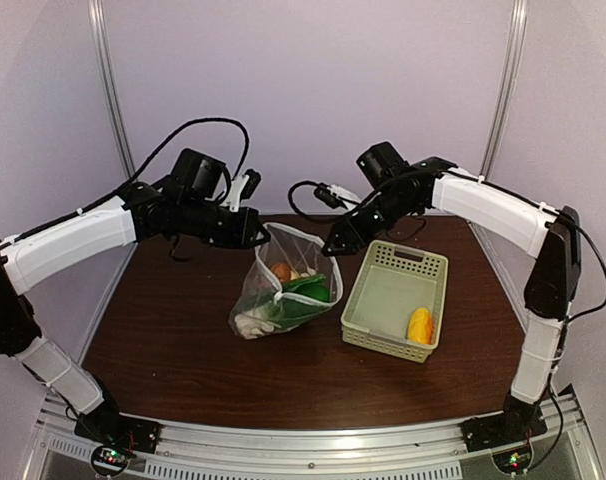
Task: Place the food in the zip-top bag and seal the zipper
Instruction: Adjust the zipper food storage bag at the center of the board, then pick up the fake fruit from the bin.
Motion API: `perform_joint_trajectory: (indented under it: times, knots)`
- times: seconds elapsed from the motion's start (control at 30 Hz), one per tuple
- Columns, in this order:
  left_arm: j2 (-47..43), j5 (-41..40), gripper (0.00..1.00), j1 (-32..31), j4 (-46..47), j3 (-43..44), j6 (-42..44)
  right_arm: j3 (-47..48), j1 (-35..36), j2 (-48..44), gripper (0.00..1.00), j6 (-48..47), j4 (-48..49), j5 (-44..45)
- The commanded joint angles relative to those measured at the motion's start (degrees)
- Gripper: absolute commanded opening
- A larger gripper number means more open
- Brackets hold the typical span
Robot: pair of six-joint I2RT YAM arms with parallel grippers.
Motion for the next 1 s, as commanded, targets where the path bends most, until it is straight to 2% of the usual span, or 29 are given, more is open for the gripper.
perform_joint_trajectory:
  times: [0.0, 0.17, 0.37, 0.7, 0.97]
  knots:
    - [-0.11, -1.36, 0.00, -0.01, 0.73, 1.52, -0.26, -4.40, -4.67, -6.88, 0.55, -7.51, -3.68, 3.98]
    - [0.09, -2.08, 0.00, 0.03, 0.82, 0.97, -0.30, -13.03, -8.17, -12.28, 0.61, -18.02, -8.04, 12.25]
    - [0.82, -1.83, 0.00, -0.01, 0.82, 1.09, -0.21, -24.12, -9.04, -19.62, 0.65, -20.76, -6.63, 20.85]
    - [1.05, -1.73, 0.00, -0.01, 0.15, 1.51, -0.37, -36.91, -12.48, -19.44, 0.68, -12.95, -3.07, 15.82]
    - [0.25, -2.31, 0.00, -0.01, -0.15, 0.38, -0.72, -38.70, -13.95, -16.46, 0.70, -11.50, -3.20, 14.37]
